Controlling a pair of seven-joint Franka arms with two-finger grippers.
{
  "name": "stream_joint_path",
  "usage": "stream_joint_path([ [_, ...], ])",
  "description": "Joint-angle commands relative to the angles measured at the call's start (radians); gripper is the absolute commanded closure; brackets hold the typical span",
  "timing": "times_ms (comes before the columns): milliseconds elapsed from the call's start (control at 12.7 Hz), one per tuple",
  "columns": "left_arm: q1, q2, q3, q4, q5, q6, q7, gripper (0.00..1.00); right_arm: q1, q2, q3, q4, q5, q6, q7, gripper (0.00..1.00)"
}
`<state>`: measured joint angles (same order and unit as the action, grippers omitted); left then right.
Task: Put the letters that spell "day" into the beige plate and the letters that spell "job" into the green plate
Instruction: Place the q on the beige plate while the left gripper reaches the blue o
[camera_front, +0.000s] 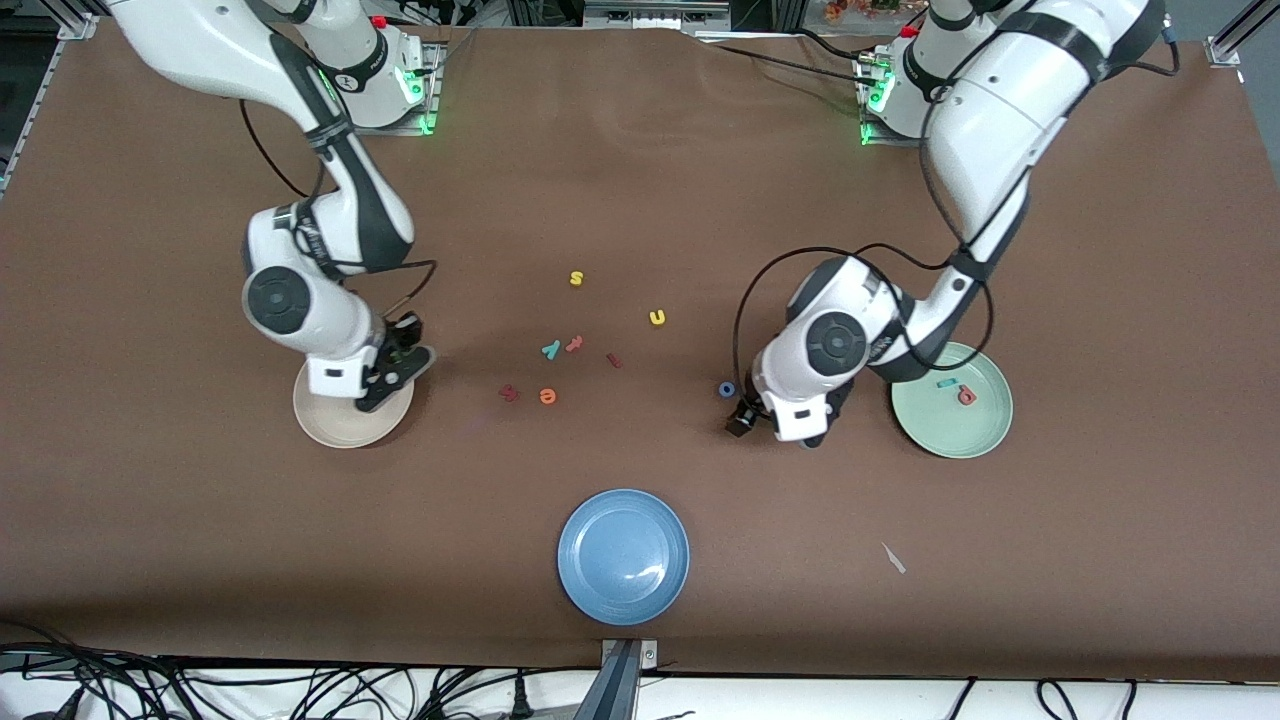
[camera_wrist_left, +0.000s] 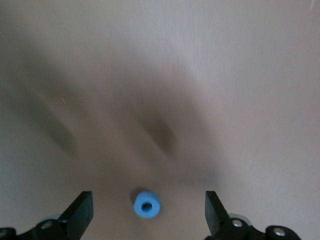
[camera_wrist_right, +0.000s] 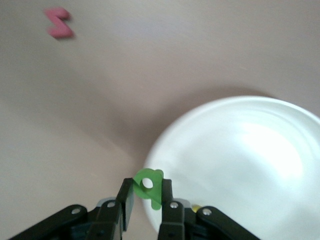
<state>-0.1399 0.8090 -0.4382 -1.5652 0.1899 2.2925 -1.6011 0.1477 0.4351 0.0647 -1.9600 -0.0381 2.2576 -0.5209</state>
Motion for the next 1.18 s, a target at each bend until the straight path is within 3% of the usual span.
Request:
stream_joint_path([
  [0, -0.044, 0.009, 0.027, 0.031, 0.028, -0.005, -0.028, 0.25, -0.037, 0.022, -0.011, 0.026, 0.000, -0.012, -0.097, 0.79],
  [79, -0.046, 0.009, 0.026, 0.027, 0.026, -0.007, -0.023, 0.31, -0.043, 0.031, -0.010, 0.026, 0.004, -0.001, -0.102, 0.60],
  [236, -0.053, 0.019, 0.027, 0.028, 0.028, -0.007, -0.019, 0.37, -0.042, 0.031, -0.010, 0.026, 0.009, -0.003, -0.094, 0.37],
  [472, -0.058, 0.045, 0.027, 0.030, 0.045, -0.005, -0.020, 0.40, -0.036, 0.025, 0.004, 0.030, 0.026, -0.012, -0.049, 0.37],
  [708, -0.058, 0.049, 0.027, 0.031, 0.045, -0.005, -0.020, 0.40, -0.030, 0.025, 0.113, 0.041, 0.026, -0.010, 0.183, 0.37],
  [787, -0.058, 0.055, 0.027, 0.031, 0.045, -0.005, -0.020, 0.46, -0.023, 0.028, 0.147, 0.052, 0.026, -0.010, 0.261, 0.36],
  [944, -0.058, 0.055, 0.027, 0.031, 0.046, -0.005, -0.017, 0.76, 0.016, 0.043, 0.185, 0.081, 0.023, -0.009, 0.422, 0.36],
  [1101, -0.058, 0.053, 0.027, 0.031, 0.051, -0.005, -0.013, 0.92, 0.081, 0.077, 0.187, 0.105, 0.023, 0.012, 0.549, 0.36],
])
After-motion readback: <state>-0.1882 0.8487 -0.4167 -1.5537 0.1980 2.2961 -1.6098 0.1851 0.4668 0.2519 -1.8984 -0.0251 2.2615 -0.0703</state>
